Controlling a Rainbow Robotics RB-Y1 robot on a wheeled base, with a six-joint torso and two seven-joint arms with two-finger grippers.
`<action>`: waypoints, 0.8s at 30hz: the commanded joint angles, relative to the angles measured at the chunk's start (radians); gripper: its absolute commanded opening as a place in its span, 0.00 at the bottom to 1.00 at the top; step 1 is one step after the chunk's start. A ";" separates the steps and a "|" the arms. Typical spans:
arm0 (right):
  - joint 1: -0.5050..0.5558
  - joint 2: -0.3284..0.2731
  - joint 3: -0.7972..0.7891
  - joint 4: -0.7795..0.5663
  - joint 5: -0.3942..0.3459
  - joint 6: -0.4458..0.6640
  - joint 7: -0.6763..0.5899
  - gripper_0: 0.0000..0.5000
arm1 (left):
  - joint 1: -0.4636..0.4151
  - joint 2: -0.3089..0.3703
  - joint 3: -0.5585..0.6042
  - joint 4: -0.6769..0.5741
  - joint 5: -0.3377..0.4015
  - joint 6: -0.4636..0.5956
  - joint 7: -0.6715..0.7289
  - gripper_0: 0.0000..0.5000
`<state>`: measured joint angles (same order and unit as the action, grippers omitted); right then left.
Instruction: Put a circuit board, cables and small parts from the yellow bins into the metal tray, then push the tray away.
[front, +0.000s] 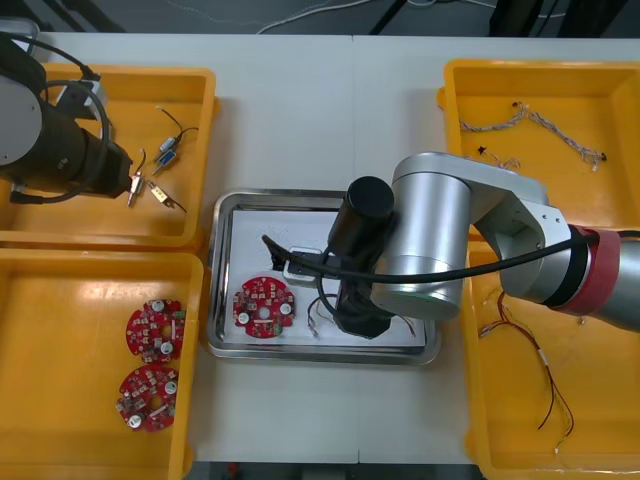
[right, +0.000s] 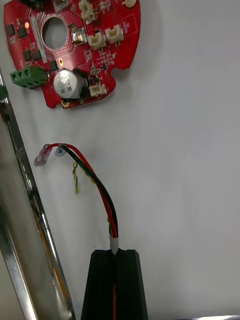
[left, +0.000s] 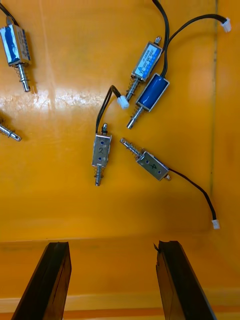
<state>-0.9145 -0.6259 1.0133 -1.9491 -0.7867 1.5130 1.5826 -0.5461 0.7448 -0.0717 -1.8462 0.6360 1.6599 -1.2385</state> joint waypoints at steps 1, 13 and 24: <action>-0.037 0.018 0.034 0.021 0.003 -0.011 0.043 0.00 | 0.023 -0.015 0.029 -0.001 -0.015 -0.040 -0.090 1.00; -0.035 0.051 0.050 0.067 0.006 -0.024 0.056 0.60 | 0.026 -0.016 0.032 0.016 -0.025 -0.040 -0.084 1.00; -0.037 0.054 0.031 0.062 0.021 -0.024 0.045 1.00 | 0.040 -0.064 0.032 0.024 -0.053 -0.072 0.211 1.00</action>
<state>-0.9152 -0.5934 1.0524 -1.8719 -0.7749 1.4895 1.6007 -0.5187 0.7113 -0.0713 -1.8162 0.5944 1.5999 -1.2290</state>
